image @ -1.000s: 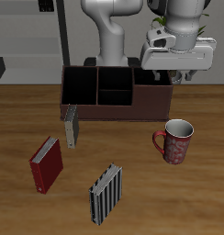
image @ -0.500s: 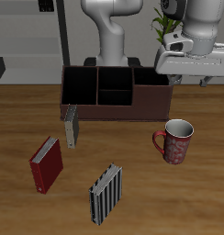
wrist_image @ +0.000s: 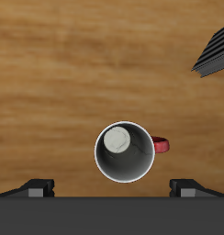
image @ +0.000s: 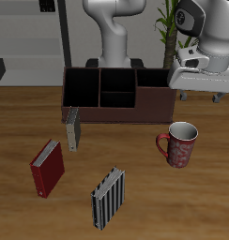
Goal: Place the red mug into the back desk caddy's right compartment
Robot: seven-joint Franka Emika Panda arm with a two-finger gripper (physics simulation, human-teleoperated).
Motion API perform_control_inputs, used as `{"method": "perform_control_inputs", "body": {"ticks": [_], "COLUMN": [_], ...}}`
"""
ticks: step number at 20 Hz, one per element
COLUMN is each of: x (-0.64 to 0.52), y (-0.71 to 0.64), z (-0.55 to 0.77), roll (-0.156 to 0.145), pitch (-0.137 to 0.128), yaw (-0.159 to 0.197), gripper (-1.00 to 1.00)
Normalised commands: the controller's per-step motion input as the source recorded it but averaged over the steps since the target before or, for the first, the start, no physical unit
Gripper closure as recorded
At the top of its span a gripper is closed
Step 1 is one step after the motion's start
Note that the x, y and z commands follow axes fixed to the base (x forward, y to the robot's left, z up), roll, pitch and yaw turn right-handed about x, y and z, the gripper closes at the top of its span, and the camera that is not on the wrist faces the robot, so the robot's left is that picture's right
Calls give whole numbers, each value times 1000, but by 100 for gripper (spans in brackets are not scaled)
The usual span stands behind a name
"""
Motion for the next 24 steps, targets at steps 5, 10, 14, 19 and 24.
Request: {"method": "perform_control_inputs", "body": {"ticks": [5, 10, 14, 19, 24], "x": [148, 19, 8, 36, 72], "y": [203, 84, 128, 13, -148], "z": [-450, -329, -396, -365, -347], "roll": [18, 13, 26, -6, -19], "pitch": [48, -6, 16, 11, 31], "yaw": [1, -8, -31, -25, -39], "gripper": [-100, -100, -100, -100, -100]}}
